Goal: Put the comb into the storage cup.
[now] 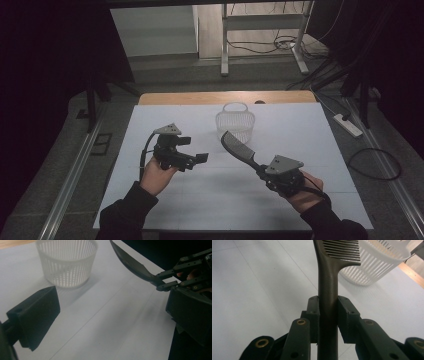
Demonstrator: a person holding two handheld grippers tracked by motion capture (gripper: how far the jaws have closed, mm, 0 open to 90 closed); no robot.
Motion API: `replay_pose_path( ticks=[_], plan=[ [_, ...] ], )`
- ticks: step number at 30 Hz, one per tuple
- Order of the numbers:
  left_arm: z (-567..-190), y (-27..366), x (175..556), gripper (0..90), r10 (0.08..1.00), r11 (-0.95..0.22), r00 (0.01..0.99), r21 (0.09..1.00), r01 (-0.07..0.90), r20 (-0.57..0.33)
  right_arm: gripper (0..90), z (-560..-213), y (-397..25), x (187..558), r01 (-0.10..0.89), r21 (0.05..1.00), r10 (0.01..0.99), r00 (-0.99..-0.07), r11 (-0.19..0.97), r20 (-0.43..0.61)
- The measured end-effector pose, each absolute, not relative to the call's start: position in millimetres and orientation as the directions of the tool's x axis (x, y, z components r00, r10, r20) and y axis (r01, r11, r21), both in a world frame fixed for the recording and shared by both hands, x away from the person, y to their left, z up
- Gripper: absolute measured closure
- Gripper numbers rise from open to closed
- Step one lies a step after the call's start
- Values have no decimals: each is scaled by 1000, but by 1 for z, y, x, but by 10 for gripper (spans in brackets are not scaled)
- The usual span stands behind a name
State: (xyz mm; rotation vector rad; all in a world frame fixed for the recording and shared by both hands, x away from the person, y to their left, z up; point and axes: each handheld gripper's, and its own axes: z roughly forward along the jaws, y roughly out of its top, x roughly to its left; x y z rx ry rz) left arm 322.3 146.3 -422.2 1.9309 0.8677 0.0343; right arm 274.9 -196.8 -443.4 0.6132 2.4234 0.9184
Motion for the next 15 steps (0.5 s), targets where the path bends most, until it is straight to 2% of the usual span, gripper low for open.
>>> replay_pose_path(
  ticks=[15],
  plan=[
    [-419, 120, 340, 0, 519, -266, 763, 776, 572, -385, 725, -442, -191, 272, 190, 710, 537, -788, 678, -301]
  ],
)
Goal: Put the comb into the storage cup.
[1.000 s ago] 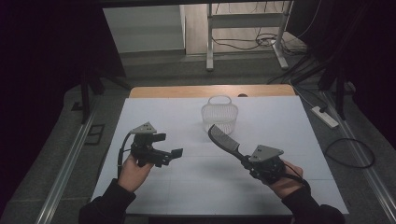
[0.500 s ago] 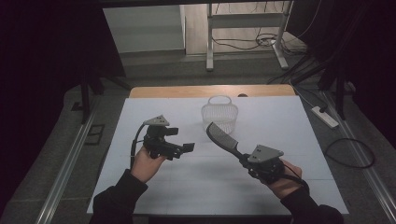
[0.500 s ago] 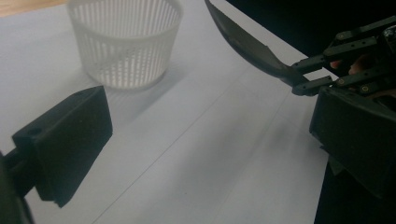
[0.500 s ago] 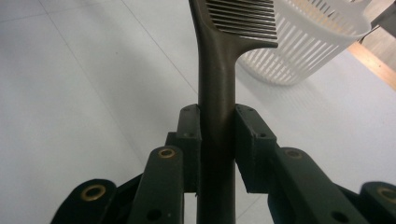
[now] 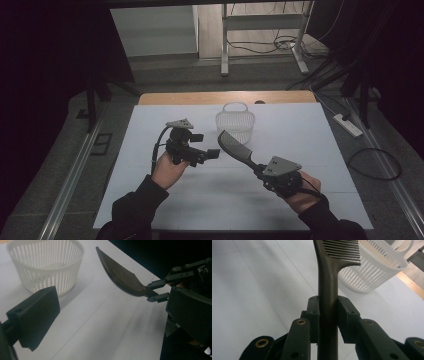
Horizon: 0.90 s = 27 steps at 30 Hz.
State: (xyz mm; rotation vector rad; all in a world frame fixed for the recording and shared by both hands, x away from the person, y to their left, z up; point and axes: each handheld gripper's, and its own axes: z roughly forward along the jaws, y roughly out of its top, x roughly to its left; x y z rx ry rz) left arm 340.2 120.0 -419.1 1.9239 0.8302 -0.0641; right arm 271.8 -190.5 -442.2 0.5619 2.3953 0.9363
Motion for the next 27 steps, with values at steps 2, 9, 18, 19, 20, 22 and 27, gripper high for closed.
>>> replay_pose_path(
  ticks=[2, 9, 18, 19, 20, 22, 27],
  plan=[
    [-419, 116, 342, 0, 511, -273, 765, 769, 578, -393, 725, -442, -189, 271, 188, 713, 537, -788, 676, -301],
    [-422, 108, 346, 0, 477, -271, 760, 749, 605, -441, 726, -441, -187, 269, 163, 720, 526, -791, 674, -314],
    [-427, 101, 348, 0, 464, -287, 762, 738, 611, -451, 725, -441, -182, 265, 135, 725, 510, -796, 675, -326],
    [-427, 101, 348, 0, 464, -292, 764, 737, 609, -448, 725, -441, -181, 264, 133, 725, 509, -795, 675, -328],
    [-427, 100, 348, 0, 466, -295, 764, 735, 610, -447, 725, -441, -180, 264, 130, 726, 508, -795, 676, -331],
    [-427, 99, 348, 0, 467, -294, 760, 731, 615, -452, 725, -442, -180, 263, 124, 724, 504, -796, 678, -335],
    [-427, 97, 347, 0, 467, -304, 754, 717, 627, -462, 725, -442, -178, 262, 114, 722, 498, -795, 682, -345]
  ],
)
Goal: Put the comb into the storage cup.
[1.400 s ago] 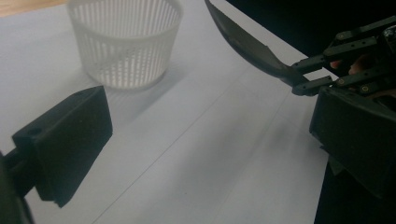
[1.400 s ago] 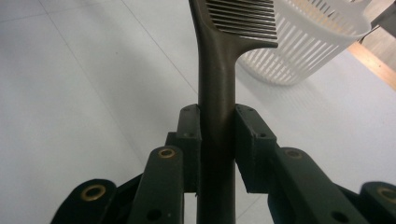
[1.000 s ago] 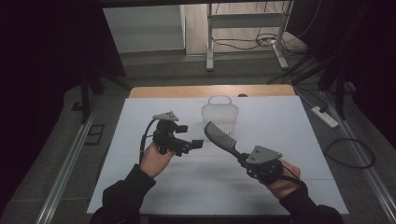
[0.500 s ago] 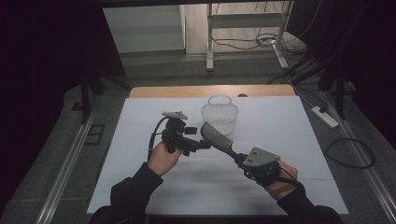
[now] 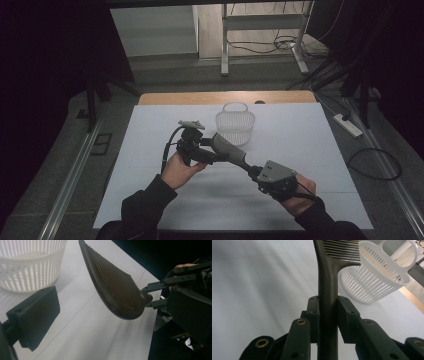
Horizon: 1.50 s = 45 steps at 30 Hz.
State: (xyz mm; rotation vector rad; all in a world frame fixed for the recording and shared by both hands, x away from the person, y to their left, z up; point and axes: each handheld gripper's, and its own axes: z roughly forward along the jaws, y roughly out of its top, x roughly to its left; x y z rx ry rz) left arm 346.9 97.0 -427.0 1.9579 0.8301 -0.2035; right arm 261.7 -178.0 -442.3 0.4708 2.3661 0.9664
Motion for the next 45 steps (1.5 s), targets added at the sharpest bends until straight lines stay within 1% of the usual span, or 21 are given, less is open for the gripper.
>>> replay_pose_path(
  ticks=[1, 2, 7, 13, 17, 20, 23, 30, 33, 38, 42, 45],
  plan=[
    [-427, 97, 347, 3, 467, -310, 754, 714, 628, -462, 725, -442, -178, 262, 114, 721, 498, -795, 683, -347],
    [-427, 97, 346, 34, 466, -312, 754, 713, 629, -462, 725, -442, -178, 262, 113, 721, 499, -794, 684, -348],
    [-425, 100, 345, 346, 434, -294, 743, 700, 651, -509, 725, -443, -178, 262, 108, 719, 499, -789, 687, -358],
    [-428, 102, 347, 607, 406, -277, 715, 669, 690, -569, 725, -444, -178, 262, 93, 711, 493, -782, 697, -381],
    [-432, 106, 350, 721, 340, -240, 682, 641, 729, -648, 724, -445, -178, 262, 88, 705, 489, -780, 704, -391],
    [-435, 108, 352, 789, 276, -208, 641, 607, 767, -716, 723, -446, -178, 262, 77, 705, 488, -774, 705, -403],
    [-436, 107, 352, 824, 259, -201, 627, 594, 779, -734, 721, -448, -177, 262, 66, 696, 483, -765, 715, -425],
    [-433, 107, 349, 829, 274, -189, 637, 609, 770, -721, 700, -448, -179, 265, 78, 715, 497, -770, 694, -399],
    [-432, 109, 349, 830, 288, -184, 644, 619, 763, -709, 652, -446, -180, 265, 96, 737, 514, -776, 669, -365],
    [-431, 111, 349, 829, 310, -189, 658, 634, 750, -686, 570, -445, -181, 265, 107, 747, 519, -783, 656, -343],
    [-430, 113, 349, 829, 323, -184, 668, 648, 739, -670, 500, -446, -182, 267, 143, 750, 532, -789, 645, -306],
    [-429, 115, 349, 829, 334, -177, 672, 656, 734, -661, 455, -445, -184, 270, 190, 763, 558, -790, 618, -254]
  ],
)
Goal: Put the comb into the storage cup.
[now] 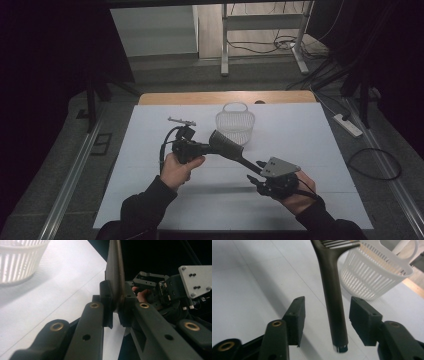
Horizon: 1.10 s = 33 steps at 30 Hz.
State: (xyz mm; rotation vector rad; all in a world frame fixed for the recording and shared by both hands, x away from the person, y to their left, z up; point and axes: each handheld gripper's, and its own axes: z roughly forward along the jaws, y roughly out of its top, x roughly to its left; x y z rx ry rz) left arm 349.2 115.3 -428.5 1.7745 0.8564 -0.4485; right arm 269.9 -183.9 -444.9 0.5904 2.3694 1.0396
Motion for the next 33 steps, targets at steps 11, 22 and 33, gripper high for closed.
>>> replay_pose_path(
  ticks=[11, 22, 33],
  plan=[
    [-423, 121, 347, 828, 391, -179, 696, 691, 700, -603, 267, -444, -193, 276, 277, 767, 600, -782, 578, -170],
    [-416, 124, 344, 828, 436, -193, 718, 723, 663, -542, 124, -446, -199, 282, 370, 748, 622, -779, 551, -73],
    [-408, 131, 344, 828, 472, -188, 725, 746, 639, -502, 27, -453, -205, 285, 416, 701, 626, -778, 580, -55]
  ],
)
